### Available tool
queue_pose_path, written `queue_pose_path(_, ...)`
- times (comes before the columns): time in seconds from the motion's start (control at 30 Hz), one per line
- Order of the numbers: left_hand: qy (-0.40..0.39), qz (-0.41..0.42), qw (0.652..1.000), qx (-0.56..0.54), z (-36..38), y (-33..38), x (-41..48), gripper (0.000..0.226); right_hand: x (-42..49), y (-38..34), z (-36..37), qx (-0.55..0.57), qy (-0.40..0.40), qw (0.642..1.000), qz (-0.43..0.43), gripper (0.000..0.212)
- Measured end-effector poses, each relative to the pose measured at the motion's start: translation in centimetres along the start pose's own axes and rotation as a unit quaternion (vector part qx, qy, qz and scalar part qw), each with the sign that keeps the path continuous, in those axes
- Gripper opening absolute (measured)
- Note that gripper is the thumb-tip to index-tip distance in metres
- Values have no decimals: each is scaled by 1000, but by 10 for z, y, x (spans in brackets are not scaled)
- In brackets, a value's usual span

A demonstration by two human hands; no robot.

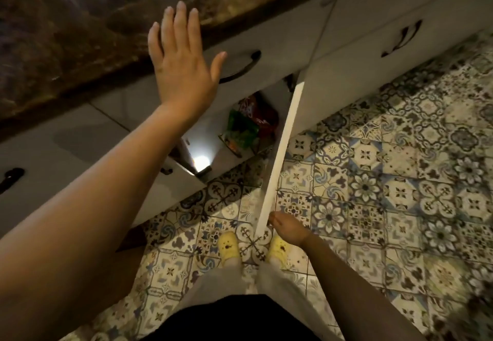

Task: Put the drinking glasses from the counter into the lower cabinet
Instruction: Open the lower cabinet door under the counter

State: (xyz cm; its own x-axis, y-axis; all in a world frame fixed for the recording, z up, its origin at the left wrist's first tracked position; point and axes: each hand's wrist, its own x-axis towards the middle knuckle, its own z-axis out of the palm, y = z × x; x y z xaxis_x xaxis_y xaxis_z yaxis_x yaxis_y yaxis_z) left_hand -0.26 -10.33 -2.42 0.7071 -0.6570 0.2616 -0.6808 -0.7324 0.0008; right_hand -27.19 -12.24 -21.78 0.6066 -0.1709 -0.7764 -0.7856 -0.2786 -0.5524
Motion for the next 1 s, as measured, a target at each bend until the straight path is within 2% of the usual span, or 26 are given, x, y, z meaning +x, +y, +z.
queue_pose_path(0.27, 13, -37, 999, 5, -2, 13, 2, 74, -43, 80, -61, -16, 48, 996, 71, 35)
queue_pose_path(0.4, -7, -101, 995, 20, -2, 43, 10, 83, -61, 111, -112, 21, 73, 992, 105, 34)
queue_pose_path(0.47, -12, -103, 994, 17, -1, 53, 16, 84, -67, 121, -139, 69, 122, 985, 99, 31)
queue_pose_path(0.57, -11, -93, 996, 11, 1, 62, 21, 83, -66, 138, -178, 191, 197, 952, 133, 56)
queue_pose_path(0.63, -5, -102, 995, 8, 3, 66, 22, 84, -65, 135, -195, 197, 218, 948, 122, 68)
queue_pose_path(0.73, 6, -112, 994, 10, 6, 71, 23, 85, -67, 120, -210, 21, 248, 963, 100, 52)
queue_pose_path(0.87, 16, -115, 993, 12, 9, 71, 22, 88, -56, 123, -217, -84, 346, 924, 139, 36)
queue_pose_path(1.0, 32, -100, 994, 6, 12, 67, 20, 86, -51, 130, -225, -146, 404, 891, 145, 33)
